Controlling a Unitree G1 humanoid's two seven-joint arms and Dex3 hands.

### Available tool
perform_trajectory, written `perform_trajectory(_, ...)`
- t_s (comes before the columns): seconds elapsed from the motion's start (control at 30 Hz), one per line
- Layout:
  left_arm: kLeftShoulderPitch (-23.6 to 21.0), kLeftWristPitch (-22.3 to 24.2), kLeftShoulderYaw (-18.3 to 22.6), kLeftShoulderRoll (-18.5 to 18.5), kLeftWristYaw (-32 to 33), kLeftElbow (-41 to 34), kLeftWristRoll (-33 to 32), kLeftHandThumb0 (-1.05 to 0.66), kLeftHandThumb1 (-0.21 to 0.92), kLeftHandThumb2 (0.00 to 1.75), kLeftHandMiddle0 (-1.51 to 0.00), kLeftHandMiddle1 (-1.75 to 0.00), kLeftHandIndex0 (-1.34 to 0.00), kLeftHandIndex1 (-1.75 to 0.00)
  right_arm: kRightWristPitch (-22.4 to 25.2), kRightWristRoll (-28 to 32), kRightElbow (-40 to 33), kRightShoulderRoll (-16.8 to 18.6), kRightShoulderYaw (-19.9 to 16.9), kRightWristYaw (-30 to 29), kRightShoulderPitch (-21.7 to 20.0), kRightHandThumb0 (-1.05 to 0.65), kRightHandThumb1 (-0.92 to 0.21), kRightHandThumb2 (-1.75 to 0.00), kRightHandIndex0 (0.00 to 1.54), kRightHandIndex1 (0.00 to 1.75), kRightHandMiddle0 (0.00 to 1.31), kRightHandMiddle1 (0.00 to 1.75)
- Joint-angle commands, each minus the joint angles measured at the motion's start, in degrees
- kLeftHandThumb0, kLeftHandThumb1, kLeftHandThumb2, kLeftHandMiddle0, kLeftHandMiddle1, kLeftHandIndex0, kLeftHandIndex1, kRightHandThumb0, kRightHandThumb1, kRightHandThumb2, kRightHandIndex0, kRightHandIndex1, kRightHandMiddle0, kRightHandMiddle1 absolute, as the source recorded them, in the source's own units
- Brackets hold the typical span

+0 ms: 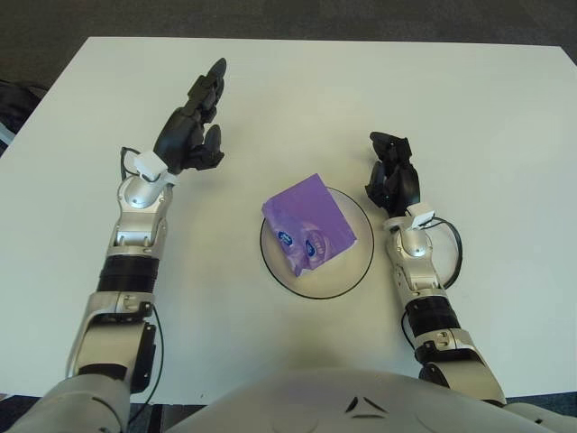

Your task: Put the tissue paper into the plate.

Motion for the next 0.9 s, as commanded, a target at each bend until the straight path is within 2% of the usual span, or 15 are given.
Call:
perform_trajectory(0.0,6.53,5.86,2.58,-4.07,7.31,-5.48,0.17,-1.05,0.92,1.09,-0.05,-0.01,-0.02,-0.15,7.31,-0.24,8.76,-1.4,-1.01,0.28,10.2,-0.63,-0.92,-0.87,0.2,0.41,0.0,1.1)
perform_trajectory(0.07,7.31,8.01,2.81,-5.12,9.17,-6.91,0.66,-1.01,0.92,1.07,-0.07,-0.02,-0.01,-0.28,7.35,-0.2,8.65,-1.46,-1.05,0.39,10.27,-0.63,-0.92,-0.87,0.2,0.4,0.0,1.1)
perform_trajectory(0.2,8.26,10.6,2.95,-7.35,13.11,-8.65,2.57,-0.94,0.92,1.07,-0.09,-0.03,0.0,-0.39,7.39,-0.15,8.4,-1.54,-1.07,0.55,10.44,-0.62,-0.92,-0.87,0.2,0.4,0.0,1.09)
perform_trajectory(0.37,10.6,8.89,1.98,-11.4,18.17,-6.49,6.02,-0.85,0.92,1.06,-0.12,-0.03,0.0,-0.49,7.56,-0.2,8.04,-1.59,-1.01,0.56,10.68,-0.6,-0.92,-0.86,0.21,0.4,0.0,1.08)
perform_trajectory(0.63,14.93,6.03,0.83,-13.71,20.02,-3.82,9.03,-0.79,0.92,1.05,-0.13,-0.03,0.0,-0.5,7.43,-0.23,7.69,-1.35,-0.83,0.54,11.08,-0.6,-0.92,-0.85,0.22,0.4,0.0,1.08)
perform_trajectory(0.87,14.81,6.29,1.1,-14.69,21.56,0.69,10.43,-0.76,0.92,1.03,-0.14,-0.04,0.0,-0.47,7.65,-0.37,7.32,-1.08,-0.7,0.25,11.29,-0.59,-0.92,-0.84,0.22,0.4,0.0,1.09)
